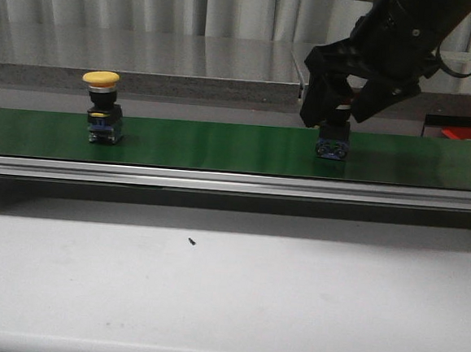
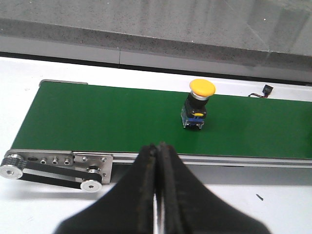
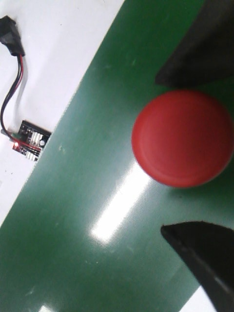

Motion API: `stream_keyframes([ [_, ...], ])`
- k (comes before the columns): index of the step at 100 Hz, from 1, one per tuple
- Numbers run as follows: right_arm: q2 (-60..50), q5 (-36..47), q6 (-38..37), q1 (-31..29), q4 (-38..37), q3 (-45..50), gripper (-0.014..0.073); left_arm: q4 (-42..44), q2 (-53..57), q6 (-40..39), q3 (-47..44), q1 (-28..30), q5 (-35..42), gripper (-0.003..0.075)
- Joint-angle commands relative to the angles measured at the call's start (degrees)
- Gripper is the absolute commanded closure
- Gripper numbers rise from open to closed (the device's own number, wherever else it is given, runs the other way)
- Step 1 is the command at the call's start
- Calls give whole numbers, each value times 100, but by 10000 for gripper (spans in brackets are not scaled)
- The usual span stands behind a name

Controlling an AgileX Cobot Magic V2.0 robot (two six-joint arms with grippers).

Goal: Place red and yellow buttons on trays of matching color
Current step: 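Carry the red button into the red tray and open the right gripper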

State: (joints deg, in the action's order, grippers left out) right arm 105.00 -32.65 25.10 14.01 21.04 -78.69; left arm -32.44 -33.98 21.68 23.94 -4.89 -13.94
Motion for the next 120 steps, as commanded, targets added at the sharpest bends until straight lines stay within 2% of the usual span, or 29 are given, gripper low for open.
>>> stream_keyframes([
  [1,-213,261,64,-11,108,-222,177,-48,1,-11,167,-44,413,739],
  [10,-226,162,55,-52,102,-222,375,-48,1,-11,167,-44,413,739],
  [15,-250,105,55,-95,102,-222,446,-48,1,-11,167,-44,413,739],
  [20,-290,44,48,-190,102,-222,477,-48,1,-11,167,-44,413,739],
  [36,-419,-455,-42,-729,102,-534,479,-48,1,-11,167,-44,413,739],
  [54,-424,-1121,-55,-1802,102,-1329,479,-48,1,-11,167,-44,413,739],
  [81,-229,-892,-55,-3193,62,-2233,479,-48,1,-11,167,-44,413,739],
  [97,325,-799,-50,-3544,-63,-2751,479,-48,1,-11,167,-44,413,739],
  [120,1333,-754,-50,-3727,-176,-3585,479,-48,1,-11,167,-44,413,739],
])
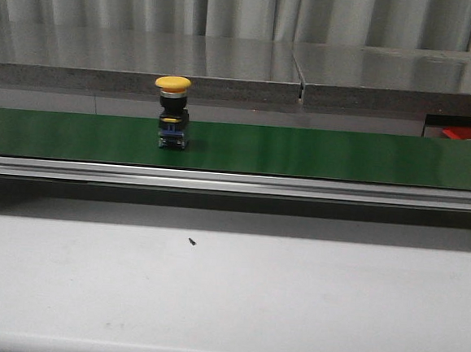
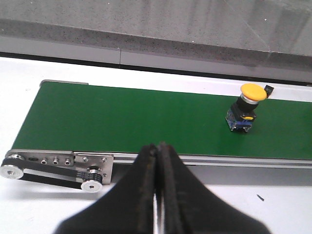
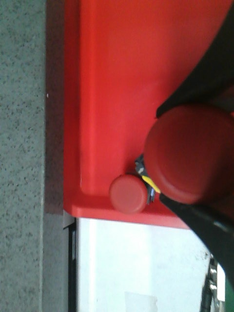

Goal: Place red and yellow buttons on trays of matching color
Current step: 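Carry the red button into the red tray and open the right gripper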

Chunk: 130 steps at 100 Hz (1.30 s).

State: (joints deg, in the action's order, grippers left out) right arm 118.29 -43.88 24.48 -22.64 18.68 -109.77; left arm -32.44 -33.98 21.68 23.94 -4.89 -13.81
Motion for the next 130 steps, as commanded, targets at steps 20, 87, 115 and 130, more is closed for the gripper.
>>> stream_keyframes([
  [20,706,388,8,-69,59,-1040,479,-48,1,-11,167,-44,400,739],
  [87,1503,935,8,-80,-284,-1111,434,-48,1,-11,167,-44,382,739],
  [115,1381,918,8,-80,-284,-1111,-5,-48,1,-11,167,-44,368,739],
  [130,1117,970,8,-80,-219,-1111,-22,-48,1,-11,167,-44,339,739],
])
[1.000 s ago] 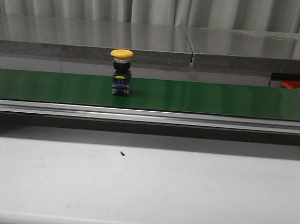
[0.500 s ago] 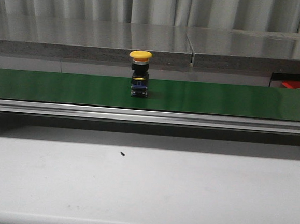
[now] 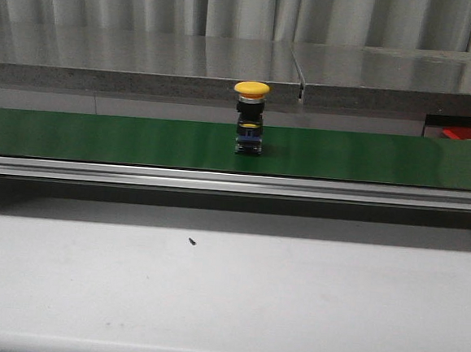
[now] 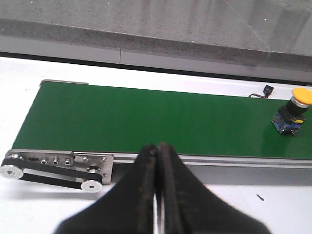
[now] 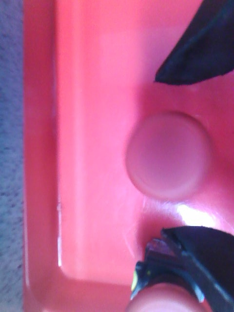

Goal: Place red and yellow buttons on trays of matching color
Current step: 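Carry the red button into the red tray and open the right gripper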

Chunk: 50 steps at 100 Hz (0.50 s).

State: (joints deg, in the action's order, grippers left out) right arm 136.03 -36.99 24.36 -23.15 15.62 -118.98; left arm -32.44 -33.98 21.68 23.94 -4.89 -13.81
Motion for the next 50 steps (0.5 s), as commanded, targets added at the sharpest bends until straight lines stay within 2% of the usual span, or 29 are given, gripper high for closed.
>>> stream_keyframes([
  [1,-679,281,21,-29,93,-190,-22,-48,1,-11,167,-44,339,739],
  [14,-1031,141,21,-29,267,-190,-22,-48,1,-11,167,-44,324,739],
  [40,-1847,-1131,21,-29,306,-170,-21,-48,1,-11,167,-44,324,739],
  [50,-2259,-1386,21,3,323,-40,-21,-48,1,-11,167,-44,273,739],
])
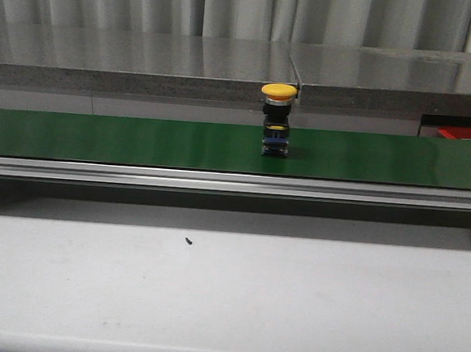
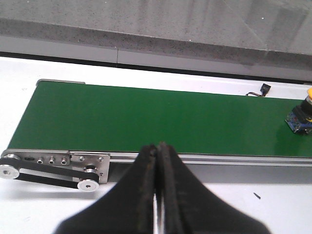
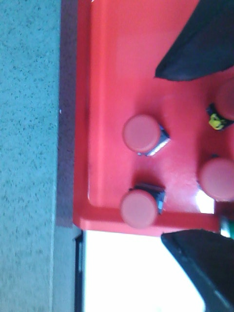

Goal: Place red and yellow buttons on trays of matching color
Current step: 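Carry the red button into the red tray and open the right gripper, then lower the right gripper onto the yellow button at belt end and grasp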

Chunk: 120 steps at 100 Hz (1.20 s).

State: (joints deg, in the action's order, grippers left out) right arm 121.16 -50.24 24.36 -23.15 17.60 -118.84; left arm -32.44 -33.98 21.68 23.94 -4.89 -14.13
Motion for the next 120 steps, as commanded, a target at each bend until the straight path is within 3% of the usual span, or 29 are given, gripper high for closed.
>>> stream_keyframes([
  [1,-803,-73,21,3,142,-37,-21,-48,1,-11,167,-44,294,739],
  [22,-1866,-247,21,51,286,845,-21,-48,1,-11,167,-44,249,739],
  [46,-3136,-321,21,254,286,2501,-21,-48,1,-11,167,-44,249,739],
  [72,-4210,-221,111,843,281,4157,-21,-48,1,-11,167,-44,249,739],
  [95,-4342,352,154,1810,270,4968,-21,-48,1,-11,167,-44,249,739],
  [120,-4033,1091,154,2532,270,5070,-21,-67,1,-11,167,-44,249,739],
])
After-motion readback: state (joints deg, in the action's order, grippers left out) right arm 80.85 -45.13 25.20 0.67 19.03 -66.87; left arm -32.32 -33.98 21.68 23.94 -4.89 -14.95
